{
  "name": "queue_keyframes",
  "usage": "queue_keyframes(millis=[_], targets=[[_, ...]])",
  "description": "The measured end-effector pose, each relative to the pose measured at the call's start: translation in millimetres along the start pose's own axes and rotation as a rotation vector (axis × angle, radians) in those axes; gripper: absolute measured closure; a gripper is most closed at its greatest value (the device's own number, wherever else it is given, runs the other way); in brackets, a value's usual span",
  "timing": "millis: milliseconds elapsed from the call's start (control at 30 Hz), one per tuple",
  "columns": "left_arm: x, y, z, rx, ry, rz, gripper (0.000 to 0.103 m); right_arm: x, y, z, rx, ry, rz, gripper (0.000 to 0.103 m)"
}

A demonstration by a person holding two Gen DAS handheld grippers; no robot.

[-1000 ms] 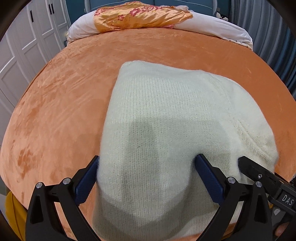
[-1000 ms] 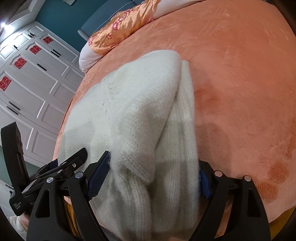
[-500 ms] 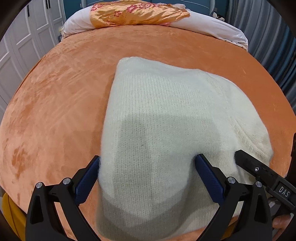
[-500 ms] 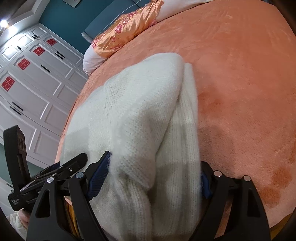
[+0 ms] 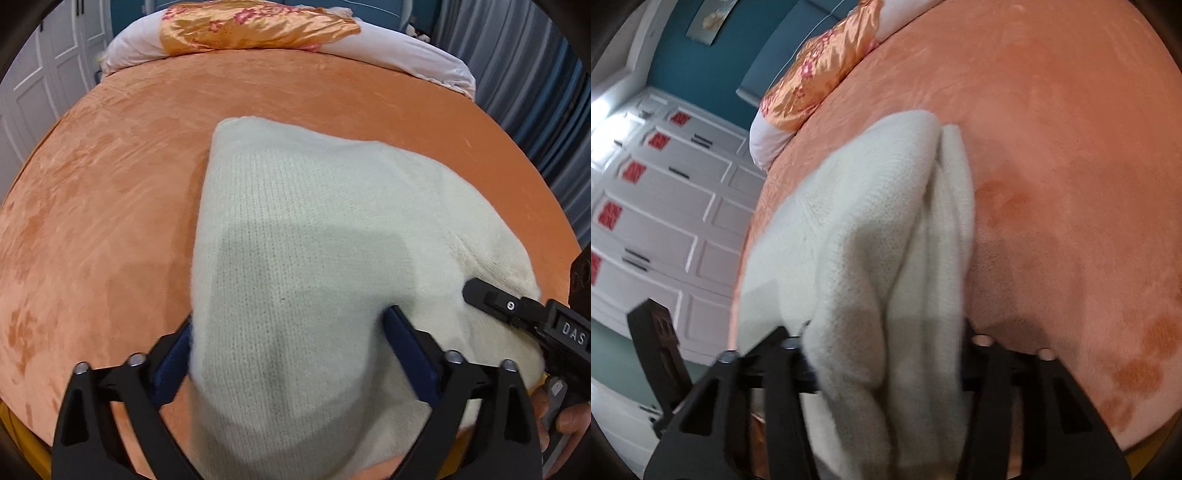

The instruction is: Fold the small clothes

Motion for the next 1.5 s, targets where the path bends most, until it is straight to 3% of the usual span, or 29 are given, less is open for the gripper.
queue_keyframes(millis=[167, 267, 333, 467, 600, 700, 733, 800, 900, 1133, 1400, 1500], targets=[[-14.8, -27.9, 0.5, -0.068, 0.02, 0.079, 0.037, -12.2, -29.0, 20.6, -0.047, -0.034, 0.025, 0.069], [-37.7, -46.7, 7.0, -0.154, 0.005, 0.146, 0.039, -39.2, -48.4, 19.4, -0.067, -0.024, 0.068, 0.069], [-50.2, -51.1, 12.9, -0.148, 0.014, 0.153, 0.037, -63.8, -57.4, 16.7, -0.068, 0.0, 0.1, 0.069], [-61.0, -39.7, 24.8, -0.118, -0.034, 0.156, 0.014, -84.3, -53.6, 9.7, -0.1, 0.023, 0.125, 0.067], [-61.6, -20.2, 13.7, -0.186, -0.054, 0.2, 0.006, -76.7, -45.3, 10.2, -0.12, 0.029, 0.123, 0.061], [-60.9, -11.7, 7.7, -0.235, -0.094, 0.222, 0.009, -72.7, -38.5, 10.6, -0.152, 0.019, 0.136, 0.062], [-58.5, -16.1, 6.9, -0.242, -0.103, 0.213, 0.012, -69.2, -40.2, 16.1, -0.166, -0.008, 0.129, 0.066], [-50.5, -34.7, 5.2, -0.267, -0.086, 0.175, 0.03, -56.6, -52.1, 38.6, -0.178, -0.1, 0.084, 0.069], [-35.7, -63.3, 5.2, -0.315, -0.072, 0.12, 0.04, -33.0, -68.7, 81.1, -0.165, -0.211, 0.015, 0.071], [18.6, -128.5, 20.6, -0.323, -0.044, -0.069, 0.046, 13.2, -75.8, 158.2, -0.113, -0.352, -0.08, 0.071], [91.4, -196.3, 57.3, -0.247, 0.018, -0.299, 0.047, 64.4, -54.9, 233.9, 0.031, -0.454, -0.214, 0.071], [112.0, -190.0, 77.5, -0.189, 0.034, -0.348, 0.046, 80.9, -19.7, 242.1, 0.073, -0.471, -0.231, 0.068]])
Point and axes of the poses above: each gripper's, at about its wrist camera, not at the fingertips, and y roughly the way its jaws point, z to its left, x to its top, the point moved 10 cm from there along y, roughly the way its jaws point, and after that the axes turned 13 degrees about -y, right-handed, at the moved point
